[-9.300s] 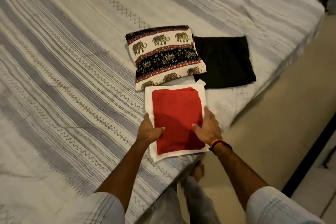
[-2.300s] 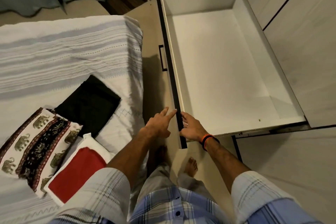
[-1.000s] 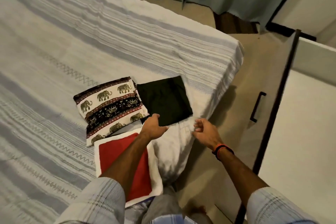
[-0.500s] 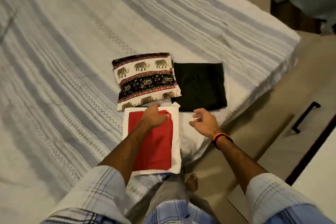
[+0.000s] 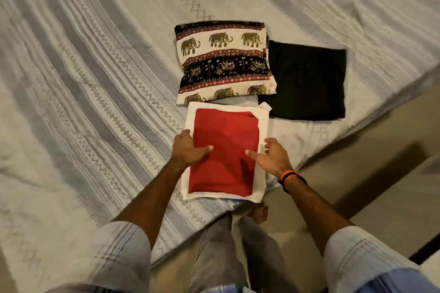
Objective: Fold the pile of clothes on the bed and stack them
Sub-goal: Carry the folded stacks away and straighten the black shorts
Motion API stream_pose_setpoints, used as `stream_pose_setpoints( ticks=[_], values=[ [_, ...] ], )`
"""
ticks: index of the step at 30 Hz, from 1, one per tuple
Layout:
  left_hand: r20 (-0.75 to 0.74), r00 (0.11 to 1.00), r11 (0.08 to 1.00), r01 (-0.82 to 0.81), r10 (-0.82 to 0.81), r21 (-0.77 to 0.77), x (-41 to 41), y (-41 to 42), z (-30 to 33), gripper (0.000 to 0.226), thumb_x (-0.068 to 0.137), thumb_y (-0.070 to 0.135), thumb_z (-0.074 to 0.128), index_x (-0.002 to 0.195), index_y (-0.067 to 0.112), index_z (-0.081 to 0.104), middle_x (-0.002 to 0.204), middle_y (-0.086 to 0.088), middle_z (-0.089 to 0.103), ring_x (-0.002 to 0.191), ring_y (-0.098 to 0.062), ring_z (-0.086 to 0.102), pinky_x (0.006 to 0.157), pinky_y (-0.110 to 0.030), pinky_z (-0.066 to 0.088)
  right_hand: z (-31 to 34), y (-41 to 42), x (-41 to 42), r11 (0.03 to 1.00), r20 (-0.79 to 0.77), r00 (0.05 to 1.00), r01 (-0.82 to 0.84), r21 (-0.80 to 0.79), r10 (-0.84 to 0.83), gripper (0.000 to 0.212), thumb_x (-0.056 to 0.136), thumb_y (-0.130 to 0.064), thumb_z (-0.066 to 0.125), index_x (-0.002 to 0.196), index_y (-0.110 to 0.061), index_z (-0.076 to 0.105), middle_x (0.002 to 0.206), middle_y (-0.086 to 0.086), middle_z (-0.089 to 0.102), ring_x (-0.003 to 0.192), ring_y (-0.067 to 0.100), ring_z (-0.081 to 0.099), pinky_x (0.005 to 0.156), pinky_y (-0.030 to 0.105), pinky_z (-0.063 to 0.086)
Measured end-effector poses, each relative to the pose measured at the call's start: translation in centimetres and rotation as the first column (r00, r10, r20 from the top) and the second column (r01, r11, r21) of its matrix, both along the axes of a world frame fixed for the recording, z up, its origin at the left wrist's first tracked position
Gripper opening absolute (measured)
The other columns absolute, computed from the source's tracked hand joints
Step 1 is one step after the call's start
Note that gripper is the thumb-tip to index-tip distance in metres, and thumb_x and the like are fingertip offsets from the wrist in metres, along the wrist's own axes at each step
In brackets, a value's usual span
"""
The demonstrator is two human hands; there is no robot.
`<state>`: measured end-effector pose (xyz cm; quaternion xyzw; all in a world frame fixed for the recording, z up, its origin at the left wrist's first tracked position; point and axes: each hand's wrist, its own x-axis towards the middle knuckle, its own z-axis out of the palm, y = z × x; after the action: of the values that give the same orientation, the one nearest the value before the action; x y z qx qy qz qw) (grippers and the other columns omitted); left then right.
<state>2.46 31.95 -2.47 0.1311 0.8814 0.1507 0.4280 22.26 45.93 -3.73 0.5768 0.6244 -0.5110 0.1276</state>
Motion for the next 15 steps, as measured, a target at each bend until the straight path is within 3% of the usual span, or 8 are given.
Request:
stream_pose_setpoints(
  ticks=[3, 5, 9, 12, 15],
  values=[
    [0.016, 0.993, 0.993, -0.116, 0.116, -0.006, -2.1, -0.4, -4.0, 0.129, 0.049, 0.065, 0.086, 0.148, 0.007, 0.029, 0.148, -0.017, 0.041, 0.134, -0.034, 0.043, 0.107, -0.049, 0.043, -3.2, 0.2, -1.3, 0.994, 0.001, 0.994, 0.11, 0.003, -0.11, 0.101, 0.052, -0.068, 0.081, 0.13, -0.015, 0.047, 0.124, 0.005, 0.058, 0.111, 0.028, 0.059, 0.095, 0.043, 0.052],
    [0.127, 0.966, 0.973, -0.231, 0.226, 0.025, -3.1, -0.9, -6.1, 0.137, 0.033, 0.072, 0.087, 0.145, 0.013, 0.035, 0.14, -0.009, 0.053, 0.125, -0.028, 0.054, 0.102, -0.048, 0.048, -4.4, 0.4, -1.7, 0.981, -0.024, 0.981, 0.189, -0.053, -0.19, 0.102, 0.046, -0.07, 0.083, 0.126, -0.016, 0.05, 0.118, 0.0, 0.063, 0.104, 0.024, 0.063, 0.089, 0.039, 0.053],
    [0.397, 0.849, 0.902, -0.419, 0.35, 0.103, -3.3, -1.4, -8.5, 0.101, 0.037, 0.042, 0.1, 0.126, 0.014, 0.061, 0.113, -0.002, 0.072, 0.101, -0.018, 0.07, 0.09, -0.042, 0.057, -6.9, 0.5, -2.0, 0.945, -0.031, 0.948, 0.312, -0.099, -0.316, 0.111, 0.036, -0.077, 0.084, 0.128, -0.022, 0.051, 0.118, -0.005, 0.065, 0.101, 0.019, 0.065, 0.093, 0.043, 0.055],
    [0.498, 0.804, 0.88, -0.449, 0.324, 0.152, -3.2, -1.4, -8.4, 0.09, 0.042, 0.041, 0.099, 0.122, 0.017, 0.065, 0.111, -0.002, 0.074, 0.1, -0.019, 0.072, 0.091, -0.043, 0.057, -7.2, 0.6, -2.2, 0.93, -0.057, 0.935, 0.338, -0.143, -0.349, 0.114, 0.032, -0.077, 0.085, 0.128, -0.024, 0.054, 0.119, -0.006, 0.066, 0.101, 0.018, 0.066, 0.093, 0.045, 0.055],
    [0.591, 0.752, 0.864, -0.473, 0.293, 0.174, -3.3, -1.4, -8.1, 0.063, 0.065, 0.019, 0.091, 0.123, 0.015, 0.065, 0.112, -0.003, 0.073, 0.102, -0.019, 0.071, 0.092, -0.038, 0.056, -7.2, 0.3, -2.8, 0.905, -0.107, 0.914, 0.36, -0.225, -0.39, 0.114, 0.034, -0.071, 0.089, 0.131, -0.026, 0.051, 0.121, -0.007, 0.065, 0.104, 0.018, 0.066, 0.094, 0.046, 0.055]
  ],
)
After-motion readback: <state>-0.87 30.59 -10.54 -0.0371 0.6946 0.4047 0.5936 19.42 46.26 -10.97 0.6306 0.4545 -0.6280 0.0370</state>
